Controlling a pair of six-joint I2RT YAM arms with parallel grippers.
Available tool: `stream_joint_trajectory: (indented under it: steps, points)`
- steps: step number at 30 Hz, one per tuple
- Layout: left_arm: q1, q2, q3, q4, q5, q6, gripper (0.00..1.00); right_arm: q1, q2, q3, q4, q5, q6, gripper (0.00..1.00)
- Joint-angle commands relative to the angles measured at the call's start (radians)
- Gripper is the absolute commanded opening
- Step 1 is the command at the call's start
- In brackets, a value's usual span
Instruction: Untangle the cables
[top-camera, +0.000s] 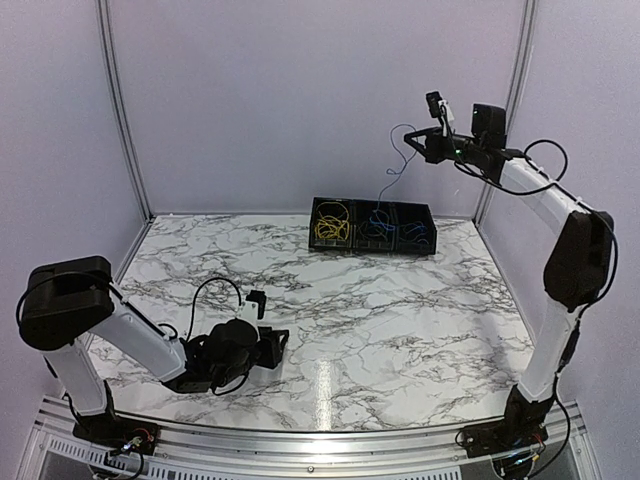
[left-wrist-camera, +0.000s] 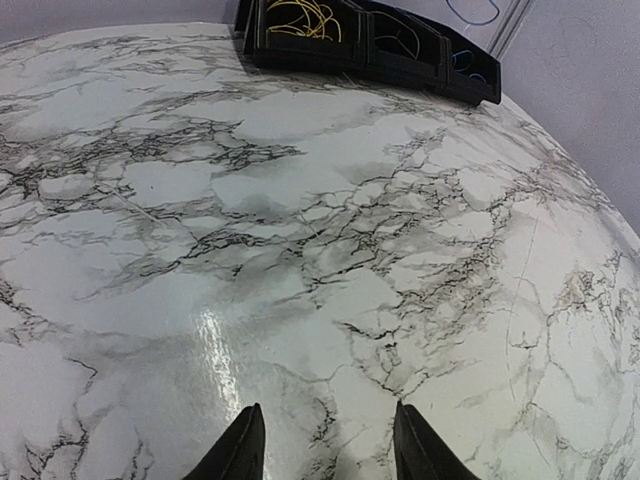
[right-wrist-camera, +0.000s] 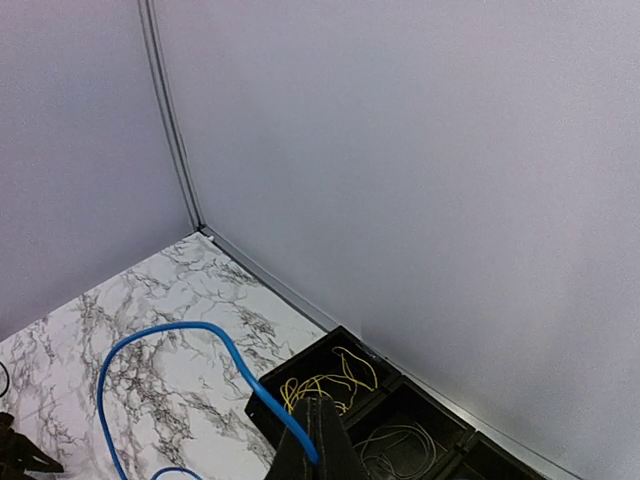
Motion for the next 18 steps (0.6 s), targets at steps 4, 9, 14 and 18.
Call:
stream_joint_trajectory:
  steps: [4, 9, 14, 18]
  points:
    - [-0.016, -0.014, 0.005, 0.012, 0.050, -0.028, 0.46, -0.063, 0.089, 0.127, 0.034, 0.086, -0.004, 0.00]
    - [-0.018, -0.016, 0.003, 0.012, 0.061, -0.039, 0.46, -0.103, 0.149, 0.132, 0.074, 0.112, 0.016, 0.00]
    - [-0.019, -0.026, -0.005, 0.010, 0.070, -0.049, 0.46, -0.135, 0.261, 0.169, 0.096, 0.144, 0.028, 0.00]
    - [-0.020, -0.038, -0.023, 0.007, 0.066, -0.056, 0.46, -0.134, 0.327, 0.177, 0.092, 0.178, 0.007, 0.00]
